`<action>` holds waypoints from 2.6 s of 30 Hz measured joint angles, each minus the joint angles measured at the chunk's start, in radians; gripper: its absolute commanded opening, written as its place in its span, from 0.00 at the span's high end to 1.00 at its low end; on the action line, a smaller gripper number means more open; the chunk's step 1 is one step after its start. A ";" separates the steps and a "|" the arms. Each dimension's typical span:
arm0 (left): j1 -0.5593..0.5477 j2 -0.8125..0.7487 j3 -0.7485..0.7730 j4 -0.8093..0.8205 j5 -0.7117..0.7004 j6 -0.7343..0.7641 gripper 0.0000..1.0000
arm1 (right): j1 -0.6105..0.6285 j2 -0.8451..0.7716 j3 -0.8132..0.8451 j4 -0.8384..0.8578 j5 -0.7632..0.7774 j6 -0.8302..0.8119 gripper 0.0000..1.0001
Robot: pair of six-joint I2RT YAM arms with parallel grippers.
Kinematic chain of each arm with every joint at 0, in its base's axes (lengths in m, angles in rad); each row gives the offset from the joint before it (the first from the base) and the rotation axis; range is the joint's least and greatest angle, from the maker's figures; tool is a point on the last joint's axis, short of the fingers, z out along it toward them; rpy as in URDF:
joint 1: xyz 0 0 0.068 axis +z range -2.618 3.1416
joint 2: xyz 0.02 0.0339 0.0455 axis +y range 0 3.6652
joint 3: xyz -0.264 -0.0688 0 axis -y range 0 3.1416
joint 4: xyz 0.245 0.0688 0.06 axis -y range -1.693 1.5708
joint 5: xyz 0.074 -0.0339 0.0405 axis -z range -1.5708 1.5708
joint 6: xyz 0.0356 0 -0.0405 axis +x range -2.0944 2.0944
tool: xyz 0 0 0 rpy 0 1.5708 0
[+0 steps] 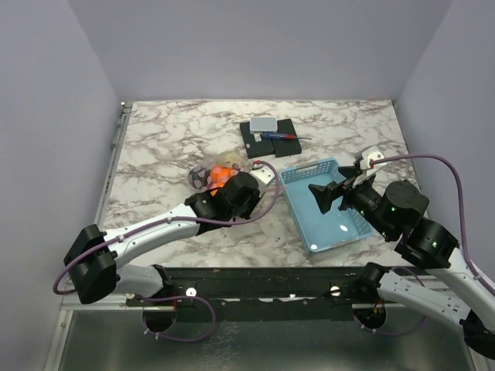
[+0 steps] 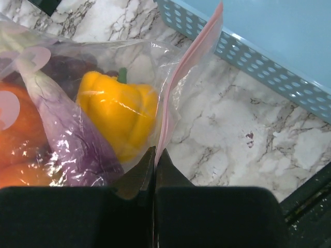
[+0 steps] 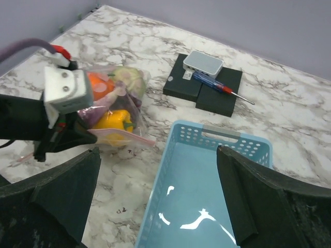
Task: Place the food in the zip-top bag and seal the zipper
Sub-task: Place the zipper food storage bag at the center of the board, then reset both arms
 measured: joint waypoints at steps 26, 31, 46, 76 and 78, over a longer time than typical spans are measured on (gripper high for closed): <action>-0.098 -0.223 -0.203 0.003 0.085 -0.317 0.16 | 0.000 0.000 -0.121 0.000 0.153 0.158 0.00; -0.102 -0.246 -0.203 0.008 0.108 -0.346 0.01 | 0.000 0.018 -0.136 0.001 0.152 0.177 0.00; -0.102 -0.232 -0.064 -0.043 0.083 -0.332 0.01 | 0.000 0.161 -0.172 0.021 0.146 0.245 0.00; 0.624 -0.215 0.173 -0.221 0.096 -0.185 0.01 | -0.574 0.354 0.046 -0.008 -0.296 0.281 0.00; 0.633 -0.262 0.122 -0.213 0.096 -0.203 0.01 | -0.574 0.296 0.021 0.001 -0.300 0.278 0.00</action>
